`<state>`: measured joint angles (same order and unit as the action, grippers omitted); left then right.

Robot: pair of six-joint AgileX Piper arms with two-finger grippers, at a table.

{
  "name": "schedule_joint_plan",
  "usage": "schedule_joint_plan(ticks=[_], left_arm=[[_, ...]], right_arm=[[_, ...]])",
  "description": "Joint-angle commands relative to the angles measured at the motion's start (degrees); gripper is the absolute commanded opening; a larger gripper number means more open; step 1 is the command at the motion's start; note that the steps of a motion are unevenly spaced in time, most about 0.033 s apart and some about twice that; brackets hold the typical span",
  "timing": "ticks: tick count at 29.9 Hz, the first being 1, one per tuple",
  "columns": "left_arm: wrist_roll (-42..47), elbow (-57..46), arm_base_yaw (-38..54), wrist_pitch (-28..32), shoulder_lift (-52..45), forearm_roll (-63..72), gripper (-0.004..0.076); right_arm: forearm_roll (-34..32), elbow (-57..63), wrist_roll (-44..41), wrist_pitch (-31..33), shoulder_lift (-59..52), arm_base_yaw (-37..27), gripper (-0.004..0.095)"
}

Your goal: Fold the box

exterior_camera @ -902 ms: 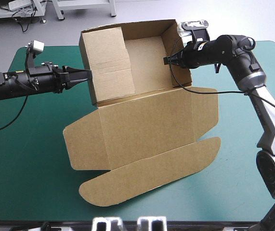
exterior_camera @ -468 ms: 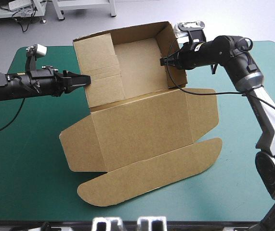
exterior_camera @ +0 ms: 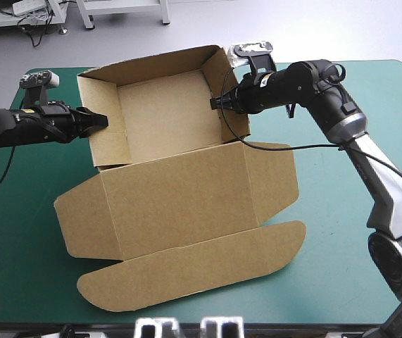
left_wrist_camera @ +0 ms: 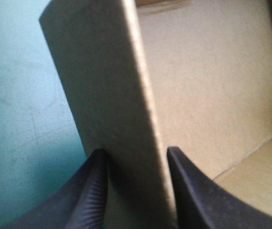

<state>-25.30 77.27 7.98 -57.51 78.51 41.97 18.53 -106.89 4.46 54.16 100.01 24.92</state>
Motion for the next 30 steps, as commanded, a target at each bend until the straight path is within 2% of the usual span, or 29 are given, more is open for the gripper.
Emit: schedule_joint_plan(ticks=[1,5,10,13,16,23,30], left_arm=[[0.89,1.48,-0.21,7.19,-1.75,0.93,0.0182],[1.36,1.48,-0.21,5.11,-1.75,4.83,-0.0009],[5.46,2.1,-3.42,0.84,-1.96,7.3,-0.001],[9.35,2.96,-9.32,-0.19,-1.84,1.6,-0.001],[15.91,3.4,-16.28,0.11,-1.37,-7.53,-0.001],[26.2,3.4,-27.77,2.33,3.54,-21.01,-0.001],[27.76,3.4,-28.79,3.6,12.39,-21.51,-0.001]], right_arm=[[5.0,-1.92,-1.28,-0.11,-6.49,0.46,-0.0014],[3.3,-1.92,-4.98,3.04,-7.59,0.46,-0.0014],[1.54,-1.92,-8.01,8.9,-7.69,0.46,-0.0014],[0.4,-1.92,-9.87,11.49,-7.69,0.46,-0.0014],[-2.48,-1.92,-12.97,17.25,-7.47,0.46,-0.0014],[-2.52,4.56,-14.14,17.3,-6.0,0.46,-0.0015],[1.18,14.39,-13.49,14.28,-4.03,0.46,-0.0015]])
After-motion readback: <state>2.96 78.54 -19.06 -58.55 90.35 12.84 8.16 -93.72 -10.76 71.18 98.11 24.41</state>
